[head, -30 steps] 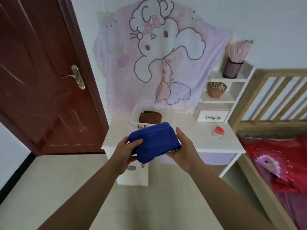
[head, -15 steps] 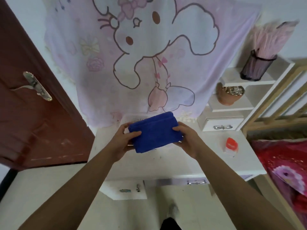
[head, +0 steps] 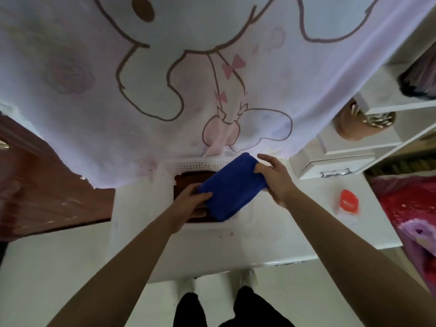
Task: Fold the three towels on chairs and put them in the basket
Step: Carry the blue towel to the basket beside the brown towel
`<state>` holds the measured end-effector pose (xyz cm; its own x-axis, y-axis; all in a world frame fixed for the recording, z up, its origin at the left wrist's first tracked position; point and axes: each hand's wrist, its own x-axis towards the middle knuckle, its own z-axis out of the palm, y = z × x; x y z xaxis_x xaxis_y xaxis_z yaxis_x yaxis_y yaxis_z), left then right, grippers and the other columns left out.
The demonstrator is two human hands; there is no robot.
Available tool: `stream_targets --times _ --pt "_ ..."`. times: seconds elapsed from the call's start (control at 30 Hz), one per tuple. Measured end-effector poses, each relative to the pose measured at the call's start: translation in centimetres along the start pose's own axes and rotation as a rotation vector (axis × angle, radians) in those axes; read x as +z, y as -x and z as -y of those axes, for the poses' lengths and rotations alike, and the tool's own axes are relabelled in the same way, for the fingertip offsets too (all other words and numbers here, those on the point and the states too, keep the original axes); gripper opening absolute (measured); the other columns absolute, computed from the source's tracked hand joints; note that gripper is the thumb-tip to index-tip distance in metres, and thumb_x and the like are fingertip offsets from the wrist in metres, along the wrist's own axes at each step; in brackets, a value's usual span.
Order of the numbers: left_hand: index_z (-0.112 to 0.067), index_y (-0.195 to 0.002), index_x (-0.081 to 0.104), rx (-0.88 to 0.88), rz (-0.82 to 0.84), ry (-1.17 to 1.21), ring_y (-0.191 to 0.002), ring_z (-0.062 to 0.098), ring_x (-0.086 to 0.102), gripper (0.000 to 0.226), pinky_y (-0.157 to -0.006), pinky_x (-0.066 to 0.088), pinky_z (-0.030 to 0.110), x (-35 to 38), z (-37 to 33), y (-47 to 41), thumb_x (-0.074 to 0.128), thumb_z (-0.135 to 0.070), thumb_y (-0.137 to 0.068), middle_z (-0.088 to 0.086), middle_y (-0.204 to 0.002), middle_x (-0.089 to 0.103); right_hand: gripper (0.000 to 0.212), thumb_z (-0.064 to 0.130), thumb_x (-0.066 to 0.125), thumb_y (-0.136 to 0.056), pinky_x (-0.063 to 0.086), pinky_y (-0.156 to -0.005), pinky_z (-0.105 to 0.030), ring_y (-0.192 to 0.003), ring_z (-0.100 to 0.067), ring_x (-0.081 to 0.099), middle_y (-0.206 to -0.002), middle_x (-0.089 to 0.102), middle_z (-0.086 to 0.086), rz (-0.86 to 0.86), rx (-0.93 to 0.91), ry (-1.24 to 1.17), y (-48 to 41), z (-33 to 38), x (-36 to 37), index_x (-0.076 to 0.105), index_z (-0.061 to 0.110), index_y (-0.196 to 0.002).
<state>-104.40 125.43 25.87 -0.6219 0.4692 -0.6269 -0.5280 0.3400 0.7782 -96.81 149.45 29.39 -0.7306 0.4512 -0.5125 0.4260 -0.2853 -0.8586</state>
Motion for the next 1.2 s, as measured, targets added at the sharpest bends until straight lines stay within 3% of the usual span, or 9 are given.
stream_targets --times 0.1,0.2,0.33,0.43,0.57,0.73,0.9,1.03,1.2 --pt "-0.031 -0.114 0.058 0.113 0.044 -0.418 -0.116 0.014 0.057 0.026 -0.102 0.042 0.035 -1.1 0.6 -2.6 0.050 -0.049 -0.097 -0.006 -0.122 0.062 0.047 0.018 0.066 -0.079 0.058 -0.074 -0.037 -0.097 -0.027 0.066 -0.116 0.067 -0.013 -0.085 0.038 0.015 -0.7 0.0 -0.2 0.056 0.026 -0.124" --pt "-0.044 -0.127 0.052 0.179 0.130 -1.048 -0.143 0.025 0.033 0.053 -0.115 0.028 0.046 -3.7 2.8 -5.4 0.020 -0.068 -0.092 -0.002 -0.150 0.044 0.045 0.019 0.066 -0.079 0.058 -0.080 -0.040 -0.097 -0.026 0.064 -0.117 0.065 -0.012 -0.139 0.077 0.201 -1.7 0.7 0.5 0.054 0.024 -0.122" --pt "-0.033 -0.151 0.031 0.174 0.175 -1.458 -0.152 0.024 0.005 0.052 -0.115 0.026 0.052 -6.4 5.1 -6.5 0.033 -0.050 -0.102 -0.001 -0.166 0.005 0.049 0.024 0.067 -0.074 0.057 -0.075 -0.037 -0.097 -0.025 0.061 -0.113 0.057 -0.002 -0.131 0.179 0.625 -3.8 2.8 2.3 0.051 0.027 -0.121" --pt "-0.031 -0.153 0.027 0.207 0.156 -1.456 -0.152 0.023 0.002 0.056 -0.112 0.032 0.049 -7.2 6.0 -6.5 0.040 -0.047 -0.101 0.000 -0.166 0.001 0.061 0.024 0.071 -0.076 0.055 -0.075 -0.035 -0.097 -0.025 0.056 -0.114 0.050 -0.001 -0.060 0.152 0.971 -6.0 4.0 4.7 0.047 0.023 -0.132" --pt "-0.030 -0.153 0.030 0.246 0.152 -1.378 -0.152 0.024 0.001 0.057 -0.114 0.033 0.043 -7.5 6.8 -7.0 0.045 -0.045 -0.100 0.001 -0.166 0.002 0.077 0.019 0.075 -0.074 0.059 -0.077 -0.037 -0.097 -0.028 0.059 -0.119 0.055 -0.010 0.034 0.088 1.137 -8.8 2.5 8.5 0.040 0.015 -0.143" --pt "-0.029 -0.151 0.033 0.294 0.153 -1.301 -0.152 0.024 0.001 0.056 -0.117 0.029 0.043 -8.1 7.4 -7.8 0.050 -0.042 -0.099 0.002 -0.166 0.004 0.080 -0.002 0.058 -0.079 0.042 -0.060 -0.034 -0.080 -0.029 0.059 -0.089 0.057 -0.010 -0.031 -0.088 1.190 -10.0 -2.4 9.8 0.020 0.011 -0.148" --pt "-0.025 -0.149 0.039 0.262 0.170 -1.252 -0.152 0.022 0.007 0.054 -0.116 0.028 0.043 -8.0 6.3 -7.4 0.053 -0.038 -0.099 0.003 -0.165 0.012 0.060 0.021 0.063 -0.091 0.048 -0.081 -0.036 -0.108 -0.034 0.060 -0.130 0.051 -0.015 -0.064 -0.140 1.132 -8.4 -3.2 8.1 0.034 0.016 -0.144" --pt "-0.024 -0.145 0.046 0.306 0.019 -1.129 -0.146 0.025 0.026 0.049 -0.116 0.030 0.044 -8.0 5.3 -7.1 0.054 -0.035 -0.098 0.006 -0.158 0.032 0.061 0.048 0.062 -0.089 0.053 -0.081 -0.040 -0.112 -0.029 0.054 -0.137 0.045 -0.009 -0.192 -0.357 1.343 -4.6 -5.0 8.7 0.042 0.020 -0.139" --pt "-0.020 -0.149 0.040 0.244 0.156 -1.271 -0.152 0.025 0.009 0.053 -0.118 0.023 0.039 -8.7 5.9 -7.4 0.053 -0.031 -0.099 0.008 -0.164 0.015 0.068 0.029 0.059 -0.094 0.047 -0.094 -0.039 -0.118 -0.030 0.055 -0.149 0.043 -0.013 -0.177 -0.362 1.632 -3.5 -9.3 7.6 0.029 0.019 -0.154"
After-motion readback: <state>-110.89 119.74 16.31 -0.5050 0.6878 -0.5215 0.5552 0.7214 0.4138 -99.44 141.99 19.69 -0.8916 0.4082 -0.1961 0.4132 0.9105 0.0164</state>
